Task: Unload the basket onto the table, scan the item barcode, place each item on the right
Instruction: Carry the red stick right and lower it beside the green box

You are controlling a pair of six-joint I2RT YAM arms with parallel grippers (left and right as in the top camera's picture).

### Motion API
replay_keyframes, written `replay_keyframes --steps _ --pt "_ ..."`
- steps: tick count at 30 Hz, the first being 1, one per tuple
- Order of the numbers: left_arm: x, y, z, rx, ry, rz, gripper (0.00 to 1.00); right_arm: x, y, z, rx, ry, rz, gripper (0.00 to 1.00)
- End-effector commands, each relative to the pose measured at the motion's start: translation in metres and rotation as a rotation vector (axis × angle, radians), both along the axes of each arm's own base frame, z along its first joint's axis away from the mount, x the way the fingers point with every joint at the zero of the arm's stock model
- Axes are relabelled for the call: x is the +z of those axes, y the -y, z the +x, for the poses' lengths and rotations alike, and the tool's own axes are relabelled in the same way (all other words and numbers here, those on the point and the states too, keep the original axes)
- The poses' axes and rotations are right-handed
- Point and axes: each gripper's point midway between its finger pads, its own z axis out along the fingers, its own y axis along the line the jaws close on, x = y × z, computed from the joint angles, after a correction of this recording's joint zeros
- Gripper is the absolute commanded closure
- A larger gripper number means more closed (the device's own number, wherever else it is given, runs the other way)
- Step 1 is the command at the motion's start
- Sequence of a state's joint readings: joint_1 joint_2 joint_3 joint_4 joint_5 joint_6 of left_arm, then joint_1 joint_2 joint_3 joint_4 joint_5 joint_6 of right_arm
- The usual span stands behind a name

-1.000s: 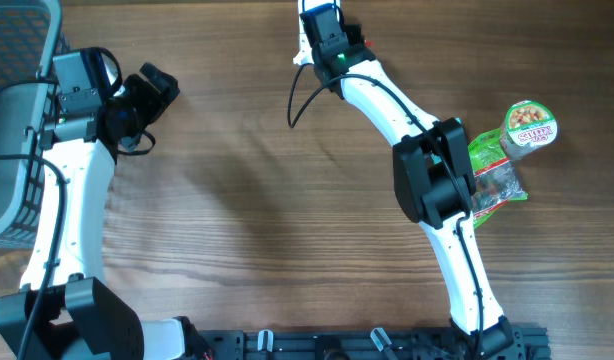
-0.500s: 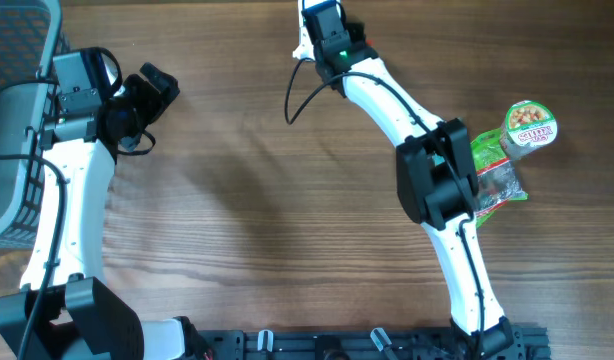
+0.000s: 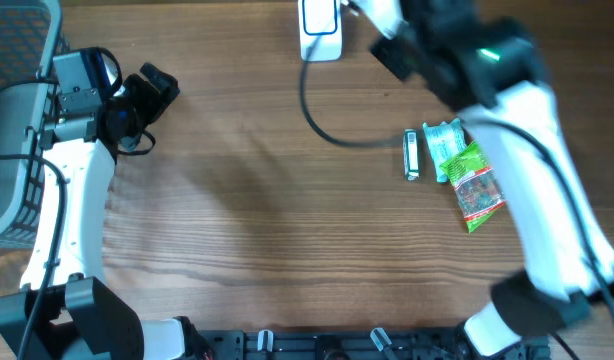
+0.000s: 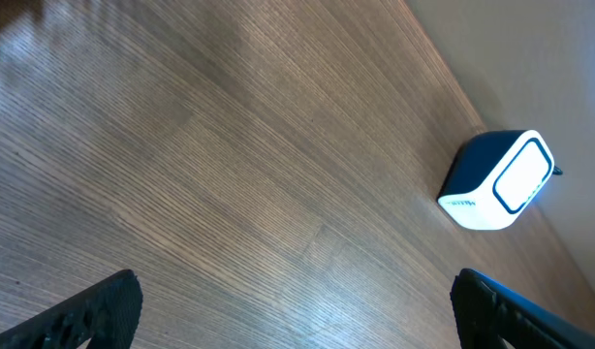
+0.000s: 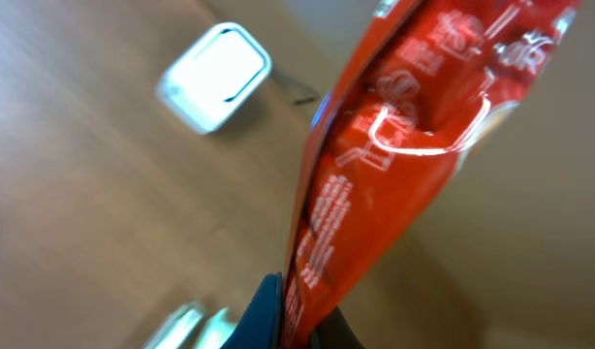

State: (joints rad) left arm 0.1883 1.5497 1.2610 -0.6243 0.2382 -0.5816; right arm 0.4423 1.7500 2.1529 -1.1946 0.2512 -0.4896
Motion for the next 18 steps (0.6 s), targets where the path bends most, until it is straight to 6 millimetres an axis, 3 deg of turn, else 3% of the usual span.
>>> replay_keyframes --steps 1,5,7,10,16,17,18 --pt "0.012 0.0 0.003 -0.002 0.031 -0.004 0.0 -0.011 0.002 -0.04 -0.136 -0.204 0.29 0.96" --pt "0.011 0.0 0.003 -0.002 0.031 -0.004 0.0 -0.046 0.032 -0.077 -0.309 -0.423 0.282 0.96" --pt "0.012 0.0 0.003 -0.002 0.031 -0.004 0.0 -0.067 0.04 -0.084 -0.369 -0.496 0.263 0.96" --pt "0.012 0.0 0.003 -0.002 0.031 -0.004 0.0 -0.098 0.046 -0.081 -0.416 -0.547 0.24 0.96" --pt "0.012 0.0 0.003 -0.002 0.031 -0.004 0.0 -0.188 0.067 -0.076 -0.57 -0.616 0.206 0.96" --pt "0.012 0.0 0.003 -0.002 0.031 -0.004 0.0 -0.213 0.072 -0.075 -0.586 -0.622 0.208 0.95" --pt "0.012 0.0 0.003 -0.002 0.031 -0.004 0.0 -0.222 0.074 -0.075 -0.591 -0.624 0.207 0.96"
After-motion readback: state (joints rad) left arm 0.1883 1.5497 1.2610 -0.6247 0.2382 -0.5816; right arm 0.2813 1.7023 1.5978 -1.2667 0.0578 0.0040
